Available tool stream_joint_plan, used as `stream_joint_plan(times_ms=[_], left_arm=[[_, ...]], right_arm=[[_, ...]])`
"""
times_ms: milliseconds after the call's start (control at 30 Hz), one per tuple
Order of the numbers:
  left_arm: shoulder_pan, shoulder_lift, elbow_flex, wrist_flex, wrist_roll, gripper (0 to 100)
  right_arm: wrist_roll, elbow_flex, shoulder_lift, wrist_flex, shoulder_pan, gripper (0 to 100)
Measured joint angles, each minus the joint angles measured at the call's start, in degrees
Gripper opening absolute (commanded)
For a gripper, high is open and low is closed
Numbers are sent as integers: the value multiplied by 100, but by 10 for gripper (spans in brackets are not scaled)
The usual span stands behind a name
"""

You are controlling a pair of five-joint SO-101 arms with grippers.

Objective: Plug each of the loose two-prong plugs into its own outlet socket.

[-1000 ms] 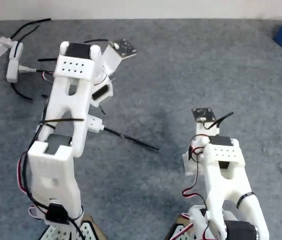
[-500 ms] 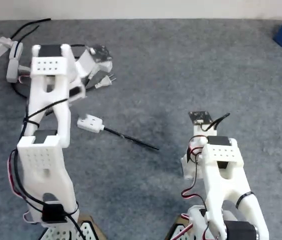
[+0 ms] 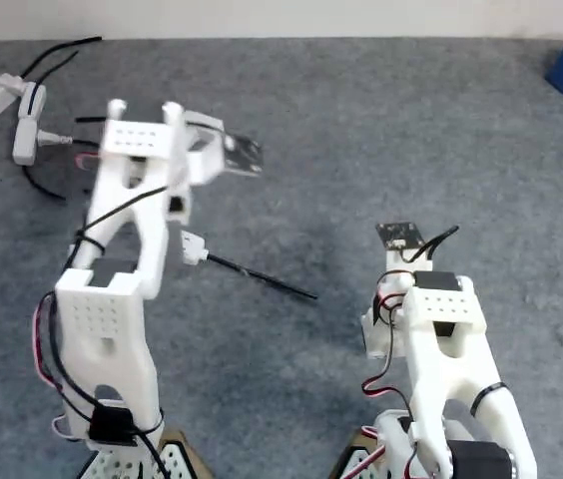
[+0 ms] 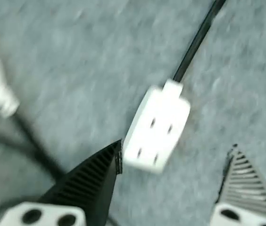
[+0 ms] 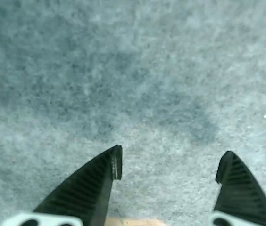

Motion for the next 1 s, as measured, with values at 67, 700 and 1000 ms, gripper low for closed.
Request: stream_joint_plan(times_ms=[67, 700, 1000], left_arm=[[149, 0, 334, -281, 0, 348], [132, 0, 1451, -1125, 0, 22], [879, 0, 1468, -369, 1829, 5]], right_arm=[[0, 0, 0, 0, 0, 310], [0, 0, 0, 0, 0, 310], [0, 0, 0, 0, 0, 310]])
